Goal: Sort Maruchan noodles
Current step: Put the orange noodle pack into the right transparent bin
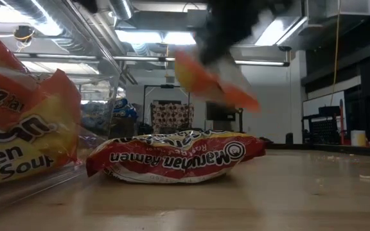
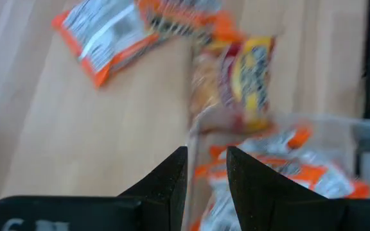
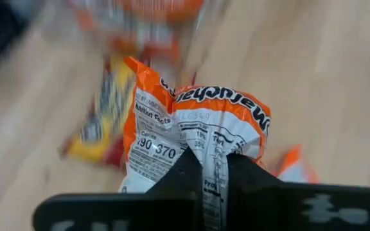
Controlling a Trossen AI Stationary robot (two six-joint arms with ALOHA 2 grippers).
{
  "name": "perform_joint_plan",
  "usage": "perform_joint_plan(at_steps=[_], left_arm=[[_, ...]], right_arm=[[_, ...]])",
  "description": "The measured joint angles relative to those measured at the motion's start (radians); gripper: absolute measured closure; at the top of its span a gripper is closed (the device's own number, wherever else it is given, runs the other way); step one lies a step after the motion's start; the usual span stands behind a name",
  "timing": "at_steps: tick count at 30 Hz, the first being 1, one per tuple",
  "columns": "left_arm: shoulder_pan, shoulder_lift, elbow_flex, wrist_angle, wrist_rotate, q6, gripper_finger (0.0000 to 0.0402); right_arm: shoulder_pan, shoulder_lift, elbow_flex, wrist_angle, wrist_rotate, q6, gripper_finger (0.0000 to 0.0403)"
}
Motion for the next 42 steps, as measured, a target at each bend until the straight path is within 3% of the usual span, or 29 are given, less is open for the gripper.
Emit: perform_joint_plan(at_steps=[4,10,17,26,42], left_arm=[[0.01,-0.037,-0.001,-0.14,-0.043,-0.098,0.03],[0.013,-0.099,0.0,-0.057,-0.225,-0.121,0.0299],[0.054,-0.115,0.0,-0.127,-0.367,-0.324,0.0277],[0.055,-0.107,0.0,0.006,-0.4,-0.059,0.0276],[0.056,-0.107,0.0,0.127,-0.439,0.053,0.0276]], right_arm=[[0.002,-0.001,0.094,0.031,-0.007,-0.003,0.039],[0.008,-0.001,0.166,0.081,0.056,-0.033,0.0395],[0.007,-0.001,0.19,0.102,0.135,-0.059,0.0398],[0.007,-0.001,0.19,0.102,0.136,-0.091,0.0399],[0.006,-0.001,0.19,0.095,0.135,-0.144,0.0395]])
